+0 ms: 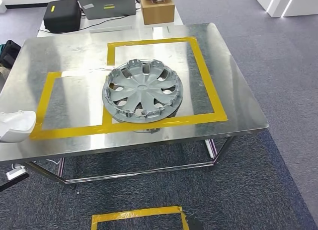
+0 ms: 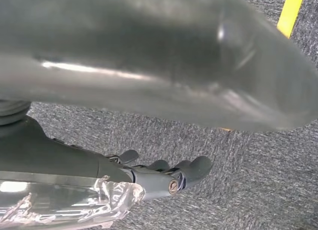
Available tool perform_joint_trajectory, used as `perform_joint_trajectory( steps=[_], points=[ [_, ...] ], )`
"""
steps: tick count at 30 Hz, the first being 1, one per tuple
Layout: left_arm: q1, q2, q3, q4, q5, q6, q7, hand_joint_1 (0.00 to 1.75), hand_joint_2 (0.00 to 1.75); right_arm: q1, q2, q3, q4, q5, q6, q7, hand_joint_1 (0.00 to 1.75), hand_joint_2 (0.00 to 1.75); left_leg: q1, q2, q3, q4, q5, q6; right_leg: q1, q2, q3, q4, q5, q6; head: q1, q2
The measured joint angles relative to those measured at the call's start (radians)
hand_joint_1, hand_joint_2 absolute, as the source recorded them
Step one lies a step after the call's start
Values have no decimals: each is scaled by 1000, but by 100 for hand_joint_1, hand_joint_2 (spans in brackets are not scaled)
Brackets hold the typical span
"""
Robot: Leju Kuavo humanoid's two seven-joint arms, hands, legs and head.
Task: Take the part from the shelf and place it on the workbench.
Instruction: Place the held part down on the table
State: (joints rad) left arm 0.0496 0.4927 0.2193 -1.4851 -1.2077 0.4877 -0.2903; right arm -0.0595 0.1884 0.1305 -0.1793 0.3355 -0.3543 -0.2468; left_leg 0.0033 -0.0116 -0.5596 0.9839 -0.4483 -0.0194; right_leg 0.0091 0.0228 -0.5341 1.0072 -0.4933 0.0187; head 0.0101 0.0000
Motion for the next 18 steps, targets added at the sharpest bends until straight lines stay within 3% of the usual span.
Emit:
perform_joint_trajectory(
  steps=[18],
  points=[
    [5,-15,-46,0,-26,10,0,175,175,-2,3,0,0,9,7,4,0,0,0,0,0,0,0,0,0,0,0,0,0,0,0,0]
  ],
)
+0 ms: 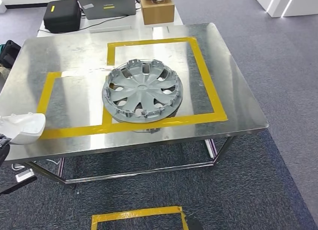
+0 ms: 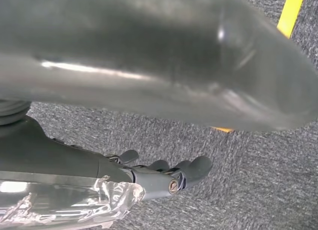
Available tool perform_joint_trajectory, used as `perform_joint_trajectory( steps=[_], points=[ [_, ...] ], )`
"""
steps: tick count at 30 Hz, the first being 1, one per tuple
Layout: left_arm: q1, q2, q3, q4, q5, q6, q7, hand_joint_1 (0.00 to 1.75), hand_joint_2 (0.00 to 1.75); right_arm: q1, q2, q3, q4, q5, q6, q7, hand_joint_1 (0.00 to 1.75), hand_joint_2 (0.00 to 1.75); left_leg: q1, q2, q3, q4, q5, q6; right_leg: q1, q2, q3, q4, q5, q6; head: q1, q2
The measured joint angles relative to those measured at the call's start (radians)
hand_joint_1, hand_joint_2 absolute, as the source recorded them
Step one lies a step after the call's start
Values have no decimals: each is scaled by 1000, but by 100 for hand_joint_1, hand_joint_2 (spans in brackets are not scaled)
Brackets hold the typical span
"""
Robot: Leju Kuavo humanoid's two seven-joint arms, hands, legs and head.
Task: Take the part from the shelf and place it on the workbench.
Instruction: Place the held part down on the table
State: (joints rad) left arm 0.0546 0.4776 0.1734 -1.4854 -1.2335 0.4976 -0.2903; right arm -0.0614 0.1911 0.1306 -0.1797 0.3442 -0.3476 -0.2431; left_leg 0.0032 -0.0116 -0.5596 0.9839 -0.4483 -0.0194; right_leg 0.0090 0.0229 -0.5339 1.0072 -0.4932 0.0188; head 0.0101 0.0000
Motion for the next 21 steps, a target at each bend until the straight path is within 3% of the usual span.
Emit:
perform_joint_trajectory(
  steps=[10,21],
  points=[
    [45,0,2,-1,-4,32,-1,175,175,-8,7,4,0,21,2,18,0,0,0,0,0,0,0,0,0,0,0,0,0,0,0,0],
    [30,-10,-13,3,-30,30,-14,175,175,-11,10,7,-1,22,-3,25,0,0,0,0,0,0,0,0,0,0,0,0,0,0,0,0]
  ],
)
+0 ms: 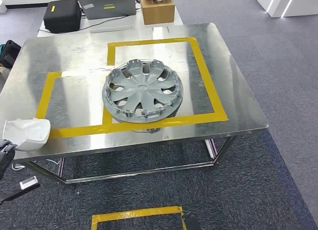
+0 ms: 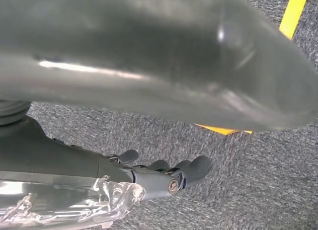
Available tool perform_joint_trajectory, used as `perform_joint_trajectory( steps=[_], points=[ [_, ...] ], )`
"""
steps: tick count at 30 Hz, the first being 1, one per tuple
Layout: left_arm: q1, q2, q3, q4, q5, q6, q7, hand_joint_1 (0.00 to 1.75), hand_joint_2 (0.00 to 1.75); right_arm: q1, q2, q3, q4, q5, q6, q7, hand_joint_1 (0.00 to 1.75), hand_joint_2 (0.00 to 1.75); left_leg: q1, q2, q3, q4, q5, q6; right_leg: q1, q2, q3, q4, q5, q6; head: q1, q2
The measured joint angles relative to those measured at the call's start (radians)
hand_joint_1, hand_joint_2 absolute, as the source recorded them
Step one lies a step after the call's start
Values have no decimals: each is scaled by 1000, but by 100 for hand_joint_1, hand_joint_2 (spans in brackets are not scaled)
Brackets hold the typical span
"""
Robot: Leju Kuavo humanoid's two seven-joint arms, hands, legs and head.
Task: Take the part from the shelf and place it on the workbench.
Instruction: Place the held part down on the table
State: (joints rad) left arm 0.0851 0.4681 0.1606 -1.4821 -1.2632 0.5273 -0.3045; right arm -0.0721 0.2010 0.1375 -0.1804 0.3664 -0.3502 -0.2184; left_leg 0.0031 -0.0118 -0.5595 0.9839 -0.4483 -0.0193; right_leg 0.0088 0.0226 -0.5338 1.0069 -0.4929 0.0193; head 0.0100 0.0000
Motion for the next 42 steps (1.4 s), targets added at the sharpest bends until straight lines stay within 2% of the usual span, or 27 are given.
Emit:
perform_joint_trajectory(
  steps=[42],
  points=[
    [-45,-11,-92,0,-45,-34,19,175,175,-1,0,-3,-8,-4,-1,-10,0,0,0,0,0,0,0,0,0,0,0,0,0,0,0,0]
  ],
)
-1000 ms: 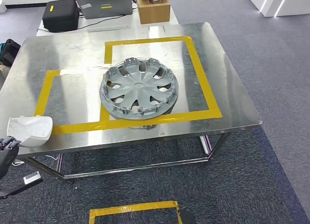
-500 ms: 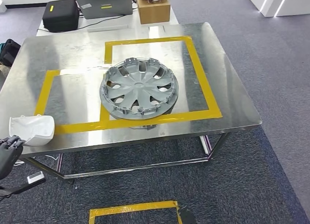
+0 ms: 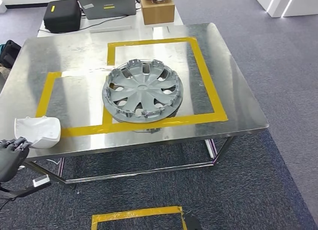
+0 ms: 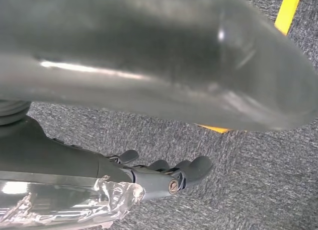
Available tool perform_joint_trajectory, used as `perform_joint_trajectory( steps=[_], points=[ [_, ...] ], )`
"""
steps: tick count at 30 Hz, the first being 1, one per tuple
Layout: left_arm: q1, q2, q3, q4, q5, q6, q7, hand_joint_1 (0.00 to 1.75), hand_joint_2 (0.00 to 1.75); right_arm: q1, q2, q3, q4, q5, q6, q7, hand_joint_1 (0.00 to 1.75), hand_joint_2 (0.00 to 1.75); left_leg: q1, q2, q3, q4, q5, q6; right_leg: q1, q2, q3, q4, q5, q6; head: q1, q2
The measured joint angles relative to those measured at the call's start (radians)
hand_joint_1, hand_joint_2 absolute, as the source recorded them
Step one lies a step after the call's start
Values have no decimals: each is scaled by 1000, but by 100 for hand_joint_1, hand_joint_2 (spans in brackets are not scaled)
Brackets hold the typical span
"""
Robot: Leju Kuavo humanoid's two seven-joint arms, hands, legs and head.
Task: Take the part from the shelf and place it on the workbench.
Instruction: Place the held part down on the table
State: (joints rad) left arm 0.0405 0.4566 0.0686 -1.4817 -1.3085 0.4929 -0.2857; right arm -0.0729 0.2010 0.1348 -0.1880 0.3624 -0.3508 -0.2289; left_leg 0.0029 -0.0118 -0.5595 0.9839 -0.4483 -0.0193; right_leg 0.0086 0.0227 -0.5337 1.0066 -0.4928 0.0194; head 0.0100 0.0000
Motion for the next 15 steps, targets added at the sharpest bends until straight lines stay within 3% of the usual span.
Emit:
perform_joint_trajectory(
  steps=[15],
  points=[
    [-16,-11,-30,0,-20,-9,0,175,175,-2,0,0,0,0,3,3,0,0,0,0,0,0,0,0,0,0,0,0,0,0,0,0]
  ],
)
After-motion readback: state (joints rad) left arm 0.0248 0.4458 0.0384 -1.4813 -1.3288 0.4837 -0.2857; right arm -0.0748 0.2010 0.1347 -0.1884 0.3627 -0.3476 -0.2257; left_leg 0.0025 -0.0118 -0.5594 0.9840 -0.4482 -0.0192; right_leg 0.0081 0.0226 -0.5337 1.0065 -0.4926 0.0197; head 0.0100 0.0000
